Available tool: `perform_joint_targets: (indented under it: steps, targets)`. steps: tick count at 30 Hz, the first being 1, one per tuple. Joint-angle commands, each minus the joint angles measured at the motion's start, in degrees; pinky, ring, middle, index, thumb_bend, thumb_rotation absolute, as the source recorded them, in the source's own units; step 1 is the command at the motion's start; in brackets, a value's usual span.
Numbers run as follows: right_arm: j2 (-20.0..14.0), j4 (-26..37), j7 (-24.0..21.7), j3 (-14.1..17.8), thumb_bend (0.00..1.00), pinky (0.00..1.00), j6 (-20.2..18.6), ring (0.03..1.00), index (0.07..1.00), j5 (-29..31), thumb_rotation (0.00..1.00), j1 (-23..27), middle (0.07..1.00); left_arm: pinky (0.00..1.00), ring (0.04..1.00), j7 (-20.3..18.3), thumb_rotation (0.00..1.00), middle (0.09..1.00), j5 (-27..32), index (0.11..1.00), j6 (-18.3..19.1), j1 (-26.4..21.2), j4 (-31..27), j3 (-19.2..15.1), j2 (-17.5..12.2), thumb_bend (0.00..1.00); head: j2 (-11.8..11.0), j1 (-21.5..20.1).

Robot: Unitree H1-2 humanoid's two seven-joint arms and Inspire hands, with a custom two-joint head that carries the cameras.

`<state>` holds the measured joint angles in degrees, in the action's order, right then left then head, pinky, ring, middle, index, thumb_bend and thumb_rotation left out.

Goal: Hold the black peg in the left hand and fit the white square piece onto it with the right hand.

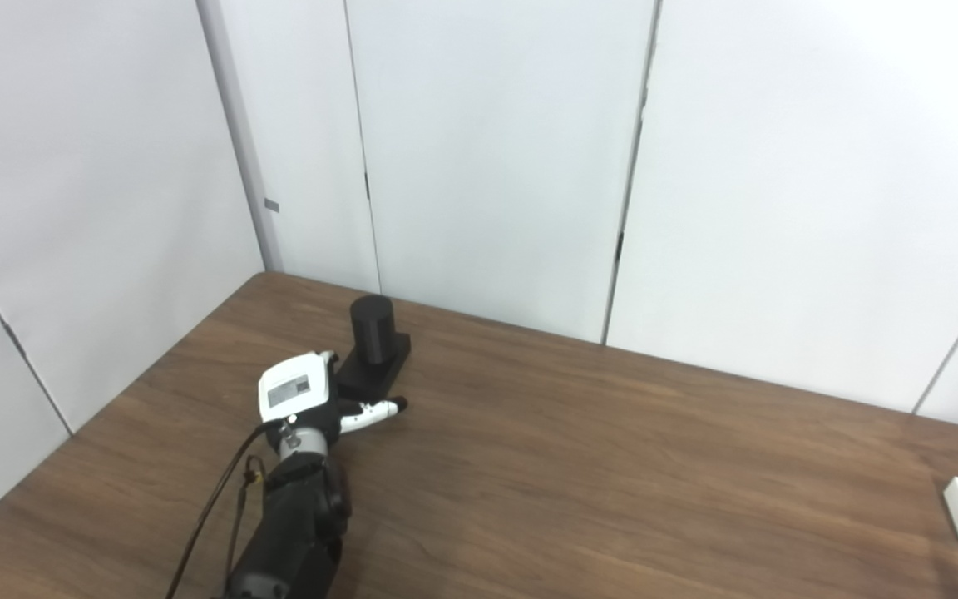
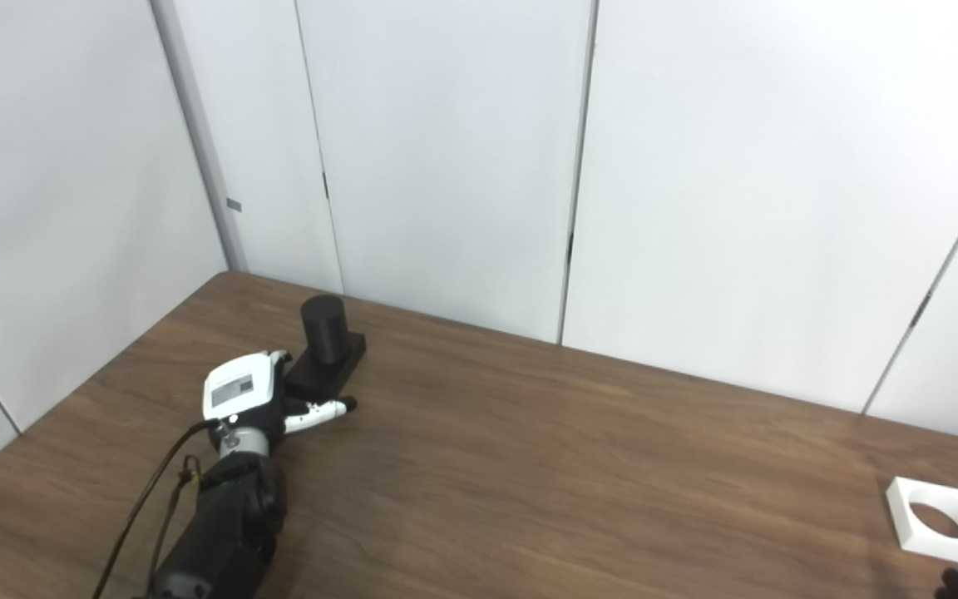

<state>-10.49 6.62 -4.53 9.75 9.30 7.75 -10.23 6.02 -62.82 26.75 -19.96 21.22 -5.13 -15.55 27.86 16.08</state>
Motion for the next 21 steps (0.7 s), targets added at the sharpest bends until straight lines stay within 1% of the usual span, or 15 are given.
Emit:
perform_joint_targets:
  steps: [1, 4, 10, 12, 15, 16, 21]
  targets:
    - [1.44, -2.03, -0.23, -0.65, 0.79, 1.00, 0.31, 0.977, 1.000, 1.10, 0.99, -1.26, 0.974, 0.89, 0.918, 2.03, 0.79, 0.915, -1.60, 0.854, 0.16, -3.92, -0.02, -0.48, -0.56, 0.96, 0.05, 0.06]
    - [1.42, -1.69, 0.06, -0.72, 0.80, 1.00, -0.23, 0.973, 1.000, 0.60, 1.00, -1.32, 0.971, 0.89, 0.916, 2.11, 0.80, 0.912, -2.35, 0.851, 0.16, -4.71, 1.07, -0.47, -0.26, 0.96, 0.05, 0.06]
    - [1.72, -1.24, 0.10, -0.63, 0.80, 1.00, -0.44, 0.967, 1.000, 1.26, 0.97, -1.41, 0.959, 0.87, 0.905, 4.46, 0.77, 0.895, -2.18, 0.824, 0.16, -6.25, 4.09, -0.26, 0.32, 0.93, 0.39, -0.44]
    - [1.70, -1.09, 0.34, -0.71, 0.81, 1.00, -0.49, 0.960, 1.000, 0.60, 0.98, -1.49, 0.960, 0.87, 0.907, 4.46, 0.76, 0.896, -2.27, 0.825, 0.16, -6.49, 4.27, -0.34, 0.54, 0.91, 0.46, -0.50]
    - [1.72, -0.74, 0.17, -0.73, 0.79, 1.00, -0.77, 0.960, 1.000, 1.16, 0.98, -1.59, 0.959, 0.87, 0.910, 4.08, 0.73, 0.898, -2.67, 0.827, 0.16, -6.85, 4.43, -0.86, 1.02, 0.88, 0.57, -0.48]
    - [1.73, -0.73, 0.05, -0.72, 0.79, 1.00, -0.76, 0.966, 1.000, 1.42, 0.97, -1.59, 0.963, 0.87, 0.907, 3.93, 0.71, 0.897, -2.86, 0.828, 0.17, -6.94, 4.47, -1.00, 1.11, 0.85, 0.57, -0.48]
    - [1.56, -0.53, -0.21, -0.79, 0.77, 1.00, -0.86, 0.977, 1.000, 1.58, 0.97, -1.76, 0.972, 0.84, 0.887, 3.60, 0.68, 0.882, -4.58, 0.813, 0.16, -7.19, 4.77, -1.68, 1.45, 0.79, 0.72, -0.34]
